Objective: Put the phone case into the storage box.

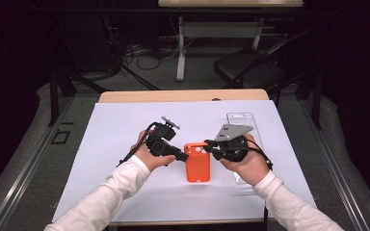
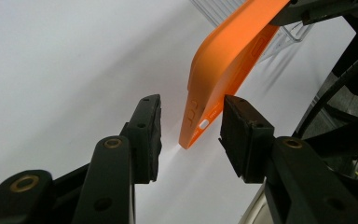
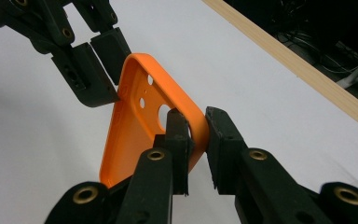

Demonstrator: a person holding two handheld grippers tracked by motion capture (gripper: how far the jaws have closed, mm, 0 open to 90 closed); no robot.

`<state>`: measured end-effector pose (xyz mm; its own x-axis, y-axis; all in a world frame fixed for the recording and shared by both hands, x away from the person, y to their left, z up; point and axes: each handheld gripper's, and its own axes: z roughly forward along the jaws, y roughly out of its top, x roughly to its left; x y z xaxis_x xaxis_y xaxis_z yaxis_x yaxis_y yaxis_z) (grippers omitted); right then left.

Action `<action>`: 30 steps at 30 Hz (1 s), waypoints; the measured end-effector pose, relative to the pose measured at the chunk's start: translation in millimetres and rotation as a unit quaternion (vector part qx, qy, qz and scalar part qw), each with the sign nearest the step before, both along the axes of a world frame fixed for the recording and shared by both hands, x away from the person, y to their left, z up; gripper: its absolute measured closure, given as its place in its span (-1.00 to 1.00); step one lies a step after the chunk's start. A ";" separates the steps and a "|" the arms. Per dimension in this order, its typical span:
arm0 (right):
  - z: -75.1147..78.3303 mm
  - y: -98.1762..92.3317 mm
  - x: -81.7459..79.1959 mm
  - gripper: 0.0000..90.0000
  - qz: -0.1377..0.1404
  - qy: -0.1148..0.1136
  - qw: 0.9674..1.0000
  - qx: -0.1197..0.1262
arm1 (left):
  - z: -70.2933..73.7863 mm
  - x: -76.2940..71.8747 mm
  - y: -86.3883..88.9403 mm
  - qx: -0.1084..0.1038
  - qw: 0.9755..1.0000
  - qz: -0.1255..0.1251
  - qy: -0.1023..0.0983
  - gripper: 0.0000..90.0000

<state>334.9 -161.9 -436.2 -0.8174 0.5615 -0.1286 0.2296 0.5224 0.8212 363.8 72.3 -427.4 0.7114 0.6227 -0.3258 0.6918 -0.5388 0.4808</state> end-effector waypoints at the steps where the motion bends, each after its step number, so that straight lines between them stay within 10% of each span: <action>1: 0.0 -0.8 0.4 0.78 0.002 -0.001 1.000 0.002 | -0.2 -0.4 0.0 -0.003 1.000 0.003 0.000 0.29; 30: 11.8 -27.5 11.3 0.78 0.029 -0.004 0.999 0.028 | -4.2 -12.8 4.1 -0.030 0.997 -0.014 -0.065 -0.09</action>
